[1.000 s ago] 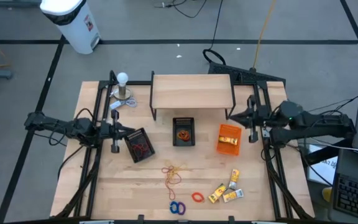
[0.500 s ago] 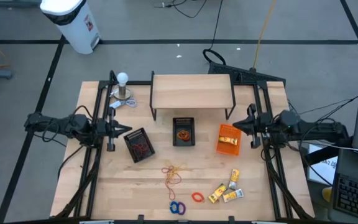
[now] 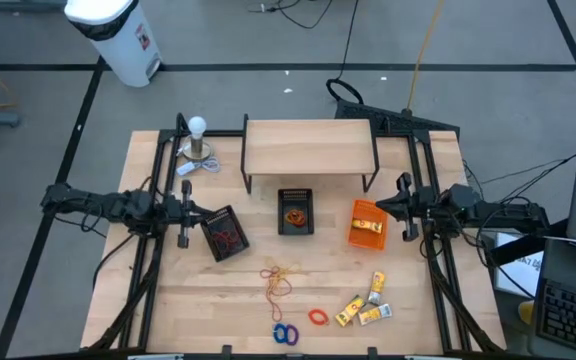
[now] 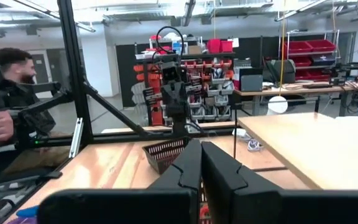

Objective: Pick & Place Office Desk Supplies
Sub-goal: Put the crayon box into the orange basket

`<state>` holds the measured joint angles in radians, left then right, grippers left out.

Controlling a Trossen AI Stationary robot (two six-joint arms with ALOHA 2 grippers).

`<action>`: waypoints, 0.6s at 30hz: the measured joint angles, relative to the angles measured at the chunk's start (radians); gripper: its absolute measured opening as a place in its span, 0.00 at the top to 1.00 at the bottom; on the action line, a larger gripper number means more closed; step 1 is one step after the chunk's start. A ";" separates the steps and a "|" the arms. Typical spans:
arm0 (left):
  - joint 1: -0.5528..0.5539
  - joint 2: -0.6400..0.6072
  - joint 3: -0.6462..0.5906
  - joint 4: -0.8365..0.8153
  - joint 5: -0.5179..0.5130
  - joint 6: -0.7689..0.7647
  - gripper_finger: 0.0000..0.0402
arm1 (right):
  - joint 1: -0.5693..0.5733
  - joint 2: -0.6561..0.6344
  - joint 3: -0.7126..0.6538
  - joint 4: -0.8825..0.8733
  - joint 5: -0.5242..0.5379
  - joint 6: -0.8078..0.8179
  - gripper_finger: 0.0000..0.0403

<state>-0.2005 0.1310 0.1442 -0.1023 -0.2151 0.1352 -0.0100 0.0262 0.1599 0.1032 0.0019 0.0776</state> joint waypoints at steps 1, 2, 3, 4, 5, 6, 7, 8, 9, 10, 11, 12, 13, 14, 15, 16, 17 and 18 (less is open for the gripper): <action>0.000 -0.011 -0.007 0.002 -0.002 -0.002 1.00 | -0.001 0.000 -0.008 0.000 0.000 0.011 1.00; 0.000 -0.020 -0.016 0.004 -0.003 -0.006 1.00 | -0.003 -0.001 -0.015 -0.001 -0.001 0.025 1.00; 0.000 -0.029 -0.027 0.002 -0.003 -0.007 1.00 | -0.003 0.000 -0.022 -0.003 -0.001 0.037 1.00; 0.000 -0.038 -0.037 -0.001 -0.003 -0.008 1.00 | -0.003 -0.001 -0.030 -0.002 -0.002 0.043 1.00; 0.000 -0.046 -0.046 0.000 -0.003 -0.007 1.00 | -0.003 -0.001 -0.038 -0.001 -0.002 0.047 1.00; 0.001 -0.057 -0.057 0.000 -0.004 -0.007 1.00 | -0.003 -0.001 -0.047 -0.001 -0.003 0.049 1.00; 0.003 -0.065 -0.067 0.001 -0.003 -0.008 1.00 | -0.003 -0.001 -0.055 0.000 -0.003 0.049 1.00; 0.007 -0.075 -0.077 0.001 -0.003 -0.013 1.00 | -0.003 -0.001 -0.064 0.006 -0.003 0.049 1.00; 0.011 -0.083 -0.084 0.013 -0.003 -0.019 1.00 | -0.003 -0.001 -0.075 0.019 -0.004 0.052 1.00; 0.016 -0.088 -0.086 0.020 0.003 -0.023 1.00 | -0.003 0.000 -0.084 0.034 -0.005 0.064 1.00; 0.019 -0.089 -0.090 0.040 0.010 -0.022 1.00 | -0.003 0.000 -0.096 0.068 -0.006 0.072 1.00; 0.023 -0.088 -0.096 0.055 0.016 -0.015 1.00 | -0.003 -0.002 -0.108 0.089 -0.006 0.080 1.00; 0.027 -0.087 -0.102 0.070 0.024 -0.011 1.00 | -0.003 -0.003 -0.116 0.101 -0.007 0.086 1.00; 0.030 -0.088 -0.105 0.078 0.024 -0.008 1.00 | -0.003 -0.001 -0.125 0.109 -0.006 0.091 1.00; 0.037 -0.088 -0.106 0.082 0.024 -0.008 1.00 | -0.003 -0.001 -0.133 0.108 -0.006 0.091 1.00; 0.043 -0.087 -0.106 0.082 0.024 -0.013 1.00 | -0.003 -0.001 -0.139 0.112 -0.005 0.090 1.00; 0.048 -0.086 -0.106 0.082 0.024 -0.019 1.00 | -0.003 -0.002 -0.141 0.115 -0.004 0.091 1.00; 0.053 -0.086 -0.106 0.082 0.025 -0.028 1.00 | -0.003 -0.001 -0.141 0.116 -0.004 0.090 1.00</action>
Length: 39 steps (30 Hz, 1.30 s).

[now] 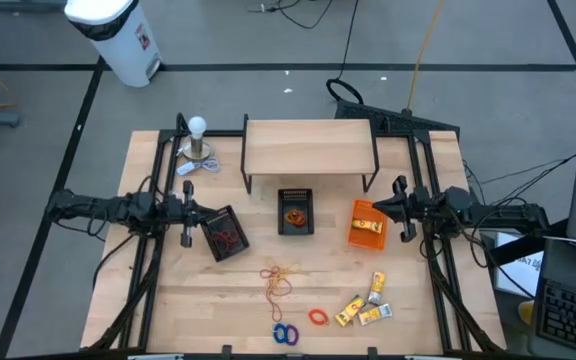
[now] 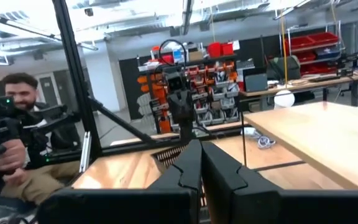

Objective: Pick & Place Office Desk Supplies
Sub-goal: Put the crayon box into the orange basket

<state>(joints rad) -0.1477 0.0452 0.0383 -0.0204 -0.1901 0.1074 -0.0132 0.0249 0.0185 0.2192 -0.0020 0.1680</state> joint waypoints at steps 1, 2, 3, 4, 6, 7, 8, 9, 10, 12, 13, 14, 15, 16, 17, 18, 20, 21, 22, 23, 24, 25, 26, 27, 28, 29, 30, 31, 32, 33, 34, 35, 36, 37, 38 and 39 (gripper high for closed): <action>0.004 0.000 0.000 0.000 0.004 -0.012 1.00 | 0.000 0.002 0.000 -0.003 0.000 -0.001 1.00; 0.006 0.000 0.000 -0.001 0.009 -0.019 1.00 | 0.000 0.003 -0.001 -0.008 0.000 -0.005 1.00; 0.008 0.000 0.000 -0.001 0.014 -0.027 1.00 | 0.000 0.003 -0.001 -0.008 0.000 -0.008 1.00; 0.009 0.000 0.000 -0.002 0.015 -0.032 1.00 | 0.000 0.002 -0.001 -0.007 0.000 -0.013 1.00; 0.010 0.000 0.000 -0.002 0.015 -0.042 1.00 | 0.000 0.002 -0.002 -0.012 0.000 -0.024 1.00; 0.010 0.000 0.000 -0.002 0.015 -0.049 0.99 | 0.000 0.002 -0.002 -0.016 0.000 -0.028 1.00; 0.010 0.000 0.000 -0.003 0.015 -0.057 0.99 | 0.000 0.002 -0.002 -0.014 0.000 -0.033 1.00; 0.010 0.000 0.000 -0.003 0.014 -0.065 0.98 | 0.000 0.002 -0.002 -0.014 -0.001 -0.040 1.00; 0.010 0.000 0.000 -0.002 0.013 -0.069 0.97 | 0.000 0.002 -0.003 -0.014 -0.002 -0.049 1.00; 0.010 0.000 -0.001 0.000 0.006 -0.081 0.97 | 0.000 0.002 -0.003 -0.017 0.000 -0.058 1.00; 0.010 0.000 -0.001 0.003 0.005 -0.087 0.97 | 0.000 0.002 -0.003 -0.025 0.000 -0.059 1.00; 0.010 0.000 -0.002 0.007 0.004 -0.091 0.97 | 0.000 0.004 -0.003 -0.029 0.000 -0.060 1.00; 0.010 0.000 -0.003 0.013 0.003 -0.090 0.97 | 0.000 0.007 -0.003 -0.028 0.000 -0.051 1.00; 0.010 0.000 -0.004 0.020 0.002 -0.090 0.98 | 0.000 0.008 -0.003 -0.024 0.000 -0.033 1.00; 0.010 0.000 -0.005 0.027 0.002 -0.089 0.99 | 0.000 0.007 -0.003 -0.013 0.001 -0.016 0.99; 0.010 0.000 -0.005 0.036 0.001 -0.083 0.99 | 0.000 0.007 0.001 -0.007 0.006 -0.005 0.99; 0.010 0.000 -0.005 0.058 -0.012 -0.068 1.00 | 0.000 0.012 0.005 -0.007 0.036 0.000 0.99; 0.010 0.000 -0.005 0.070 -0.014 -0.072 0.99 | 0.000 0.014 0.005 -0.007 0.050 -0.002 1.00; 0.010 0.000 -0.005 0.086 -0.013 -0.082 0.99 | 0.000 0.015 0.005 -0.007 0.054 -0.006 1.00; 0.010 0.000 -0.005 0.102 -0.012 -0.087 0.98 | 0.000 0.019 0.005 -0.005 0.056 -0.008 1.00; 0.010 0.000 -0.005 0.114 -0.013 -0.085 0.97 | 0.000 0.027 0.005 -0.004 0.057 -0.007 1.00; 0.010 0.000 -0.005 0.120 -0.012 -0.080 0.97 | 0.000 0.034 0.005 -0.008 0.057 -0.005 1.00; 0.010 0.000 -0.005 0.121 -0.013 -0.073 0.96 | 0.000 0.040 0.005 -0.008 0.056 0.002 1.00; 0.010 0.000 -0.005 0.120 -0.012 -0.071 0.95 | 0.002 0.045 0.005 -0.006 0.056 0.010 1.00; 0.010 0.000 -0.005 0.120 -0.012 -0.070 0.95 | 0.007 0.052 0.005 -0.004 0.058 0.019 1.00; 0.010 0.000 -0.005 0.117 -0.012 -0.072 0.95 | 0.013 0.060 0.006 -0.006 0.065 0.030 1.00; 0.010 0.000 -0.005 0.112 -0.012 -0.076 0.95 | 0.023 0.071 0.012 -0.009 0.086 0.043 1.00; 0.010 0.000 -0.005 0.109 -0.012 -0.082 0.95 | 0.034 0.086 0.025 -0.016 0.114 0.052 1.00; 0.010 0.000 -0.005 0.109 -0.011 -0.084 0.95 | 0.047 0.106 0.042 -0.029 0.138 0.054 1.00; 0.010 0.000 -0.005 0.111 -0.011 -0.083 0.95 | 0.063 0.131 0.060 -0.043 0.150 0.053 1.00; 0.010 0.000 -0.004 0.109 -0.011 -0.082 0.95 | 0.084 0.159 0.075 -0.059 0.157 0.049 1.00; 0.010 0.000 -0.004 0.105 -0.011 -0.081 0.95 | 0.105 0.191 0.102 -0.079 0.162 0.041 1.00; 0.010 0.000 -0.004 0.099 -0.011 -0.081 0.95 | 0.128 0.228 0.140 -0.070 0.168 0.032 1.00; 0.010 0.000 -0.004 0.095 -0.011 -0.084 0.95 | 0.154 0.267 0.181 -0.069 0.188 0.033 1.00; 0.010 0.000 -0.004 0.093 -0.011 -0.084 0.95 | 0.180 0.302 0.223 -0.086 0.211 0.043 1.00; 0.010 0.000 -0.003 0.090 -0.011 -0.084 0.95 | 0.207 0.348 0.266 -0.114 0.235 0.047 1.00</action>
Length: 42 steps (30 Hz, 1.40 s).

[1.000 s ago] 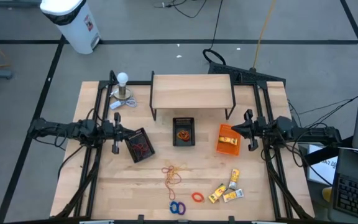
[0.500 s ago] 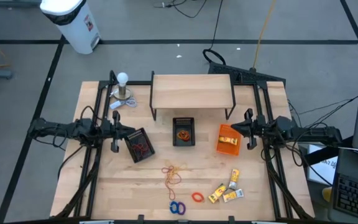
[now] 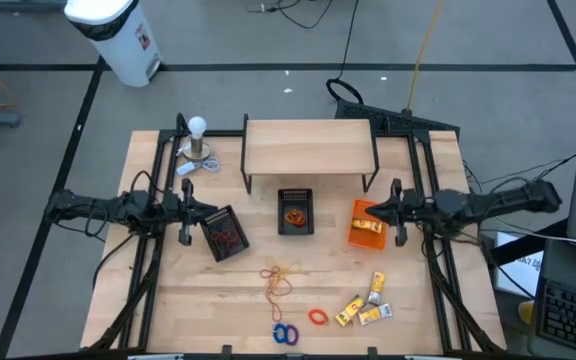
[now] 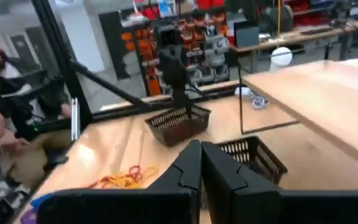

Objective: Pick & Place Office Desk Supplies
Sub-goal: Put the crayon box into the orange basket

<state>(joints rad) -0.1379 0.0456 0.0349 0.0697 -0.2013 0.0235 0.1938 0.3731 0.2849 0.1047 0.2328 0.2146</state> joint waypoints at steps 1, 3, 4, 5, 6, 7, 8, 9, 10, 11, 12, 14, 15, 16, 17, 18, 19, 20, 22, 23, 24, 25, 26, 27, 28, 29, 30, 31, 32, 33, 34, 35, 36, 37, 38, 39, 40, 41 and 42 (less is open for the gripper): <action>0.000 0.000 0.000 -0.003 0.000 0.000 0.95 | 0.029 0.054 0.041 -0.033 0.022 0.003 1.00; 0.000 0.000 0.000 -0.004 -0.001 0.000 0.95 | 0.095 0.165 0.118 -0.104 0.069 0.003 1.00; 0.000 0.000 0.000 -0.004 -0.002 0.000 0.95 | 0.131 0.224 0.160 -0.126 0.089 0.004 1.00; 0.000 0.000 0.000 -0.004 -0.005 0.000 0.95 | 0.164 0.280 0.207 -0.154 0.112 0.005 1.00; 0.000 0.000 0.000 -0.004 -0.006 -0.001 0.95 | 0.192 0.334 0.251 -0.182 0.132 0.006 1.00; 0.000 0.000 0.000 -0.004 -0.006 -0.003 0.95 | 0.221 0.394 0.301 -0.224 0.137 0.011 1.00; 0.000 0.000 0.000 -0.006 -0.006 -0.003 0.95 | 0.245 0.447 0.345 -0.272 0.139 0.022 1.00; 0.000 0.000 0.000 -0.009 -0.006 -0.004 0.95 | 0.266 0.500 0.387 -0.318 0.146 0.037 1.00; 0.000 0.000 0.000 -0.014 -0.005 -0.007 0.95 | 0.288 0.556 0.426 -0.362 0.158 0.055 1.00; 0.000 0.000 0.000 -0.018 -0.007 -0.007 0.95 | 0.306 0.602 0.463 -0.406 0.157 0.073 1.00; 0.000 0.000 0.000 -0.020 -0.007 -0.007 0.95 | 0.324 0.646 0.500 -0.448 0.157 0.095 1.00; 0.000 0.000 0.001 -0.028 -0.007 -0.007 0.95 | 0.360 0.729 0.579 -0.522 0.158 0.148 0.99; 0.000 0.000 0.001 -0.035 -0.007 -0.010 0.95 | 0.379 0.767 0.614 -0.567 0.158 0.177 0.98; 0.000 0.000 0.001 -0.039 -0.007 -0.019 0.95 | 0.397 0.804 0.649 -0.615 0.160 0.205 0.98; 0.000 0.000 0.001 -0.042 -0.008 -0.030 0.95 | 0.414 0.837 0.685 -0.661 0.159 0.232 0.97; 0.000 0.000 0.001 -0.043 -0.008 -0.035 0.95 | 0.432 0.868 0.721 -0.702 0.159 0.260 0.97; 0.000 0.000 0.001 -0.043 -0.008 -0.035 0.95 | 0.448 0.897 0.757 -0.742 0.159 0.292 0.96; 0.000 0.000 0.001 -0.043 -0.008 -0.036 0.95 | 0.464 0.925 0.792 -0.785 0.159 0.322 0.96; 0.000 0.000 0.001 -0.043 -0.008 -0.045 0.95 | 0.496 0.972 0.848 -0.875 0.158 0.377 0.96; 0.000 0.000 0.001 -0.043 -0.008 -0.054 0.95 | 0.511 0.994 0.869 -0.919 0.154 0.409 0.96; 0.000 0.000 0.001 -0.043 -0.008 -0.059 0.95 | 0.522 1.011 0.888 -0.960 0.140 0.445 0.96; 0.000 0.000 0.001 -0.043 -0.007 -0.059 0.95 | 0.532 1.024 0.901 -0.994 0.113 0.487 0.96; 0.000 0.000 0.001 -0.043 -0.008 -0.058 0.95 | 0.542 1.035 0.910 -1.016 0.085 0.527 0.96; 0.000 0.000 0.001 -0.043 -0.008 -0.058 0.95 | 0.550 1.045 0.916 -1.030 0.055 0.563 0.96; 0.000 0.000 0.001 -0.043 -0.008 -0.058 0.95 | 0.560 1.055 0.917 -1.035 0.019 0.591 0.96; 0.000 0.000 0.001 -0.043 -0.008 -0.059 0.95 | 0.569 1.067 0.917 -1.036 -0.011 0.610 0.96; 0.000 0.000 0.001 -0.043 -0.008 -0.059 0.95 | 0.579 1.083 0.917 -1.031 -0.042 0.628 0.96; 0.000 0.000 0.001 -0.043 -0.008 -0.057 0.95 | 0.586 1.099 0.917 -1.022 -0.075 0.640 0.96; 0.000 0.000 0.001 -0.043 -0.008 -0.056 0.95 | 0.592 1.117 0.917 -1.014 -0.109 0.651 0.96; 0.000 0.000 0.001 -0.043 -0.008 -0.055 0.95 | 0.597 1.136 0.917 -1.010 -0.146 0.663 0.96; 0.000 0.000 0.001 -0.043 -0.008 -0.055 0.95 | 0.598 1.156 0.917 -1.009 -0.186 0.679 0.96; 0.000 0.000 0.001 -0.043 -0.009 -0.055 0.95 | 0.598 1.174 0.917 -1.009 -0.230 0.698 0.95; 0.000 0.000 0.001 -0.043 -0.009 -0.055 0.95 | 0.597 1.194 0.917 -1.008 -0.271 0.715 0.94; 0.000 0.000 0.001 -0.043 -0.009 -0.055 0.95 | 0.595 1.211 0.917 -1.004 -0.309 0.725 0.93; 0.000 0.000 0.001 -0.042 -0.009 -0.055 0.95 | 0.593 1.227 0.917 -1.000 -0.336 0.728 0.91; 0.000 0.000 0.001 -0.040 -0.009 -0.055 0.95 | 0.593 1.241 0.917 -0.991 -0.357 0.730 0.88; 0.000 0.000 0.001 -0.037 -0.009 -0.055 0.95 | 0.593 1.253 0.917 -0.979 -0.371 0.731 0.85; 0.000 0.000 0.002 -0.037 -0.008 -0.055 0.95 | 0.593 1.265 0.917 -0.962 -0.387 0.733 0.82; 0.000 0.000 0.002 -0.037 -0.008 -0.055 0.95 | 0.593 1.274 0.917 -0.948 -0.395 0.741 0.79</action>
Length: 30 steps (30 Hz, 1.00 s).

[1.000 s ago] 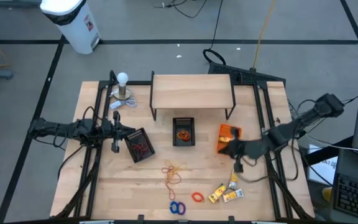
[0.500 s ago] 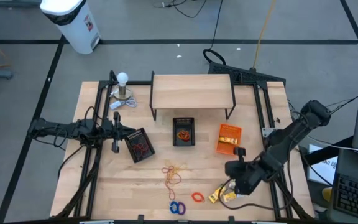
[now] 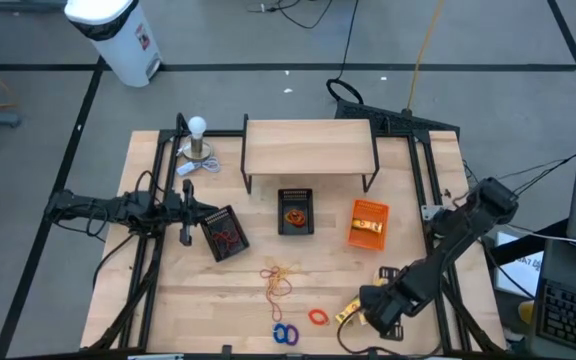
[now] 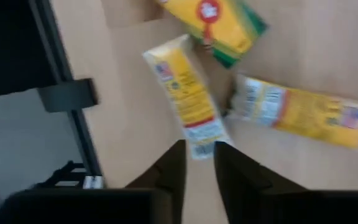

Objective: Pick & Place Office Desk Supplies
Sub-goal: Put the crayon box into the orange basket

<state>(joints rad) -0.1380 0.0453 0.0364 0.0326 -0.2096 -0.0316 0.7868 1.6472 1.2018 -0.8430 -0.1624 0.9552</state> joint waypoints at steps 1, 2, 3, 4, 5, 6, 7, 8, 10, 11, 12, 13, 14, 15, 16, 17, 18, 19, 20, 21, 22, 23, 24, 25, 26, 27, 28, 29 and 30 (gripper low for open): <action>0.000 0.000 0.000 0.000 0.000 0.000 0.95 | 0.000 0.007 0.000 0.017 0.000 0.002 0.75; 0.000 0.000 0.000 0.000 0.000 -0.002 0.95 | 0.000 0.013 0.000 0.038 0.002 0.002 0.71; 0.000 0.000 0.000 0.001 0.000 -0.006 0.95 | 0.000 0.019 0.000 0.067 0.005 -0.002 0.67; 0.000 0.000 0.000 0.000 0.000 -0.014 0.95 | 0.000 0.026 0.000 0.106 0.006 -0.018 0.63; 0.000 0.000 0.000 0.000 0.000 -0.020 0.95 | 0.000 0.034 0.000 0.146 0.014 -0.033 0.60; 0.000 0.000 0.000 0.000 0.000 -0.025 0.95 | 0.000 0.041 0.000 0.175 0.029 -0.041 0.57; 0.000 0.000 0.000 0.001 0.000 -0.027 0.95 | 0.000 0.049 0.000 0.194 0.048 -0.050 0.55; 0.000 0.000 0.000 0.000 0.000 -0.028 0.95 | 0.000 0.059 0.000 0.201 0.060 -0.056 0.54; 0.000 0.000 0.000 0.000 0.001 -0.030 0.95 | 0.000 0.087 0.000 0.191 0.061 -0.070 0.52; 0.000 0.000 0.000 0.000 0.001 -0.030 0.95 | 0.000 0.101 0.000 0.179 0.061 -0.079 0.51; 0.000 0.000 0.000 0.000 0.001 -0.031 0.95 | 0.000 0.116 0.000 0.169 0.063 -0.082 0.51; 0.000 0.000 0.000 0.000 0.001 -0.033 0.95 | 0.000 0.130 0.000 0.159 0.064 -0.084 0.51; 0.000 0.000 0.000 -0.001 0.001 -0.034 0.95 | 0.000 0.143 0.000 0.152 0.075 -0.085 0.51; 0.000 0.000 0.000 -0.001 0.002 -0.035 0.95 | 0.002 0.157 0.000 0.148 0.083 -0.087 0.51; 0.000 0.000 0.000 -0.002 0.005 -0.035 0.95 | 0.004 0.171 0.000 0.149 0.084 -0.092 0.51; 0.000 0.000 0.000 -0.004 0.011 -0.035 0.95 | 0.005 0.184 0.000 0.152 0.083 -0.101 0.51; 0.000 0.000 0.000 -0.006 0.020 -0.035 0.95 | 0.007 0.196 0.000 0.155 0.084 -0.106 0.51; 0.000 0.000 0.000 -0.006 0.031 -0.036 0.95 | 0.007 0.208 0.001 0.158 0.084 -0.111 0.51; 0.000 0.000 0.000 -0.006 0.041 -0.040 0.95 | 0.007 0.216 0.003 0.162 0.083 -0.116 0.51; 0.000 0.000 0.000 -0.006 0.051 -0.044 0.95 | 0.008 0.225 0.003 0.164 0.083 -0.125 0.51; 0.000 0.000 0.000 -0.006 0.056 -0.052 0.95 | 0.014 0.232 0.005 0.165 0.083 -0.130 0.51; 0.000 0.000 0.000 -0.006 0.059 -0.058 0.95 | 0.016 0.238 0.005 0.163 0.084 -0.133 0.51; 0.000 0.000 0.000 -0.006 0.061 -0.061 0.95 | 0.019 0.244 0.005 0.160 0.084 -0.134 0.51; 0.000 0.000 0.000 -0.006 0.061 -0.064 0.95 | 0.020 0.245 0.005 0.158 0.085 -0.133 0.51; 0.000 0.000 0.000 -0.006 0.061 -0.069 0.95 | 0.020 0.245 0.004 0.156 0.085 -0.133 0.51; 0.000 0.000 0.000 -0.006 0.061 -0.075 0.95 | 0.020 0.246 0.004 0.157 0.084 -0.132 0.51; 0.000 0.000 0.000 -0.006 0.061 -0.077 0.95 | 0.020 0.243 0.003 0.158 0.084 -0.128 0.51; 0.000 0.000 0.000 -0.006 0.061 -0.077 0.95 | 0.020 0.239 0.003 0.160 0.084 -0.121 0.52; 0.000 0.000 0.000 -0.006 0.061 -0.078 0.95 | 0.020 0.235 0.003 0.164 0.085 -0.113 0.53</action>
<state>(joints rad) -0.1383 0.0456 0.0364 0.0261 -0.1482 -0.1092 0.8070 1.8822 1.2049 -0.6786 -0.0776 0.8425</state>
